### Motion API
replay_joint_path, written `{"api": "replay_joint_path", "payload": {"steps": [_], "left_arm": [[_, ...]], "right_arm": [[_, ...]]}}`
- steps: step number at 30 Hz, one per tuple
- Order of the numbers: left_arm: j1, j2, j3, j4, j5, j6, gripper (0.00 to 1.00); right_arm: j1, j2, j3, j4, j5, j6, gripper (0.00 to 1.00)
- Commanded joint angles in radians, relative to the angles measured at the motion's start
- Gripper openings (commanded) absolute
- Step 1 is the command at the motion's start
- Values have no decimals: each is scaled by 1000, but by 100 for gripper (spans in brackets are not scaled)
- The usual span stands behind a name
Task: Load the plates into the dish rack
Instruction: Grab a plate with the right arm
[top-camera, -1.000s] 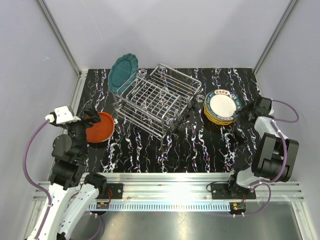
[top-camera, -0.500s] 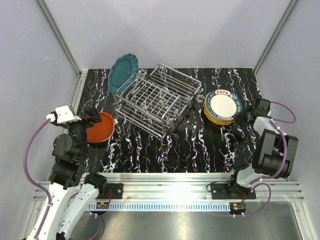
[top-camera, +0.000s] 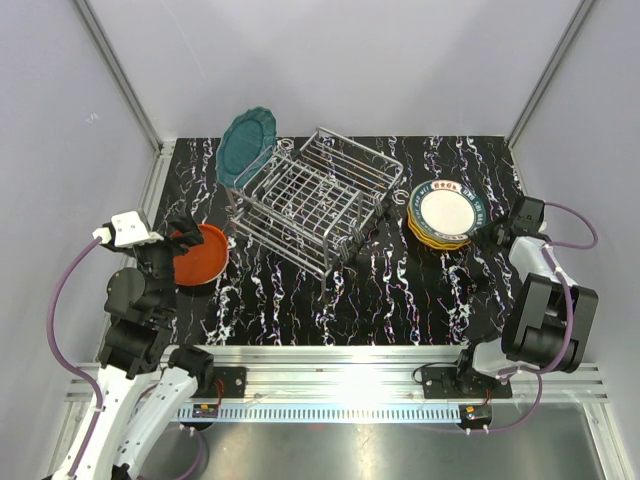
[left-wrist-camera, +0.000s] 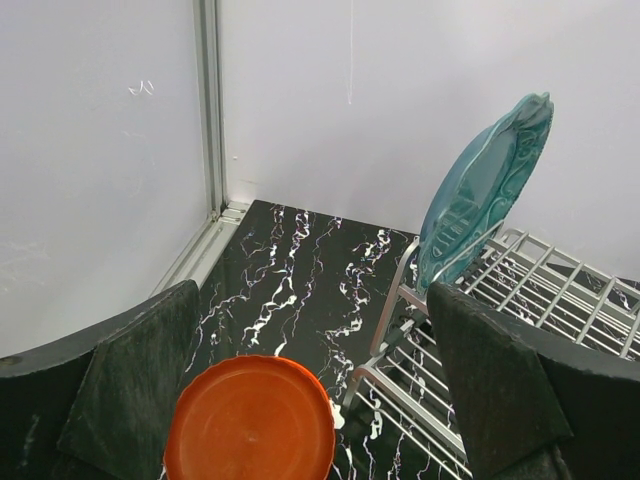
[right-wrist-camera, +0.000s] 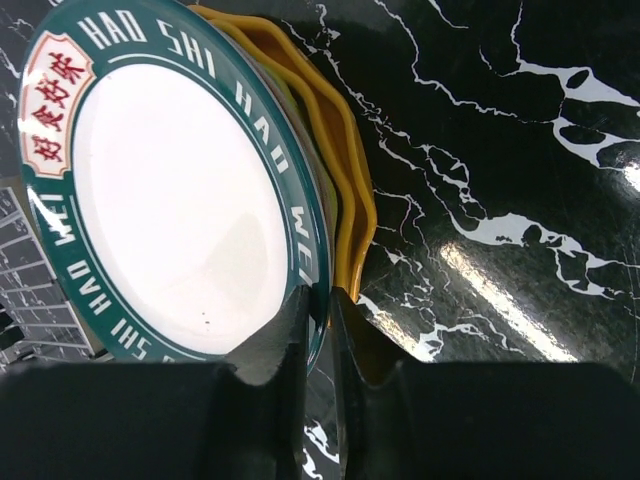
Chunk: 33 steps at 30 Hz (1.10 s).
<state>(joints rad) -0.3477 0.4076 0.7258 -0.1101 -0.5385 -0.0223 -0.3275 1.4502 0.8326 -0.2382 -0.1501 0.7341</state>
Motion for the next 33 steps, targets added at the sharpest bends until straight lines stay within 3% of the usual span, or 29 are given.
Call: {"api": "replay_joint_path", "payload": {"steps": [1,9,15,25,33], "left_arm": [[-5,-1,-9,53,-23,10,99],[-11,-4,-14,58,-29,16,99],[-19,2,-17,58,-28,16,99],[-19,10,-14,53,-20,16,99],[-19,19,-14,53,-17,16,99]], "right_arm": [[-1,-62,22,-13,9,-1,18],[-1,-60,17,-3,-6,14,17],[-1,-37,-36,34,-17,21,9],[-1,-31,-70,34,6,8,12],[-2,-19,-75,68,-2,-4,38]]}}
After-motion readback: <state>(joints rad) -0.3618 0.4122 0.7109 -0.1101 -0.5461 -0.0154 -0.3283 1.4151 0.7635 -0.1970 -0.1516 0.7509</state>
